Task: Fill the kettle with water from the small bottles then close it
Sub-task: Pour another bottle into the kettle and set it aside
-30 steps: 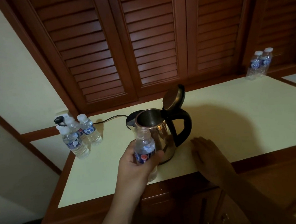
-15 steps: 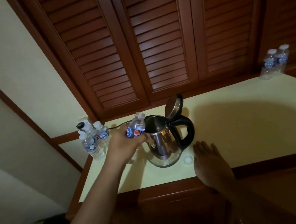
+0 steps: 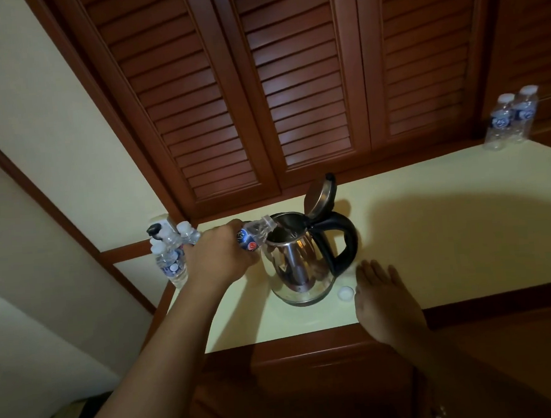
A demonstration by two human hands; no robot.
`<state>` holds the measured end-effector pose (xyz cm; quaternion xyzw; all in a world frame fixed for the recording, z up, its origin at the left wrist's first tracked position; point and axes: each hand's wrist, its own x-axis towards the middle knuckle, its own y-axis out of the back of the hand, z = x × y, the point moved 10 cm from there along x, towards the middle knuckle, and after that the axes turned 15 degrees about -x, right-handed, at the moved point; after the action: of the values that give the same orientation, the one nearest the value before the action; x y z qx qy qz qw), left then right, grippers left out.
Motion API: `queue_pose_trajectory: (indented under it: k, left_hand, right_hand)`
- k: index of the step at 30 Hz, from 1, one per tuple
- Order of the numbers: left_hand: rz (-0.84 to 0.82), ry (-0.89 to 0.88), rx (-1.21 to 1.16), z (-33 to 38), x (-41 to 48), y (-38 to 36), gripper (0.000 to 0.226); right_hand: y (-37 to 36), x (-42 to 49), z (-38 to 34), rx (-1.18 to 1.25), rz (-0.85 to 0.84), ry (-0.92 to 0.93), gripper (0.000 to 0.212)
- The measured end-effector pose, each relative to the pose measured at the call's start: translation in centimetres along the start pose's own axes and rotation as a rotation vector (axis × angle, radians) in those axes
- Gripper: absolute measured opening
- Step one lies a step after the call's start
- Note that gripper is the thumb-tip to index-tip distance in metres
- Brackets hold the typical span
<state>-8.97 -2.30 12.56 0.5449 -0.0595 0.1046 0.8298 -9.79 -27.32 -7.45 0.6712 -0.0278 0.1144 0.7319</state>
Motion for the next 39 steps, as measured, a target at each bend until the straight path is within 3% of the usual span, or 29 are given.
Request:
queue_pose_trajectory:
  k: [15, 22, 39]
  left_hand:
    - [0.090, -0.067, 0.306, 1.0, 0.1, 0.8, 0.055]
    - [0.112, -0.100, 0.312, 1.9, 0.1, 1.0, 0.052]
    - [0.151, -0.214, 0.489, 3.3, 0.9, 1.0, 0.053]
  right_hand:
    - [-0.1, 0.0, 0.5, 0.069, -0.010, 0.024, 0.074]
    - [0.0, -0.1, 0.6, 0.078, -0.039, 0.038, 0.059]
    - [0.3, -0.2, 0.5, 0.100, -0.048, 0.035, 0.060]
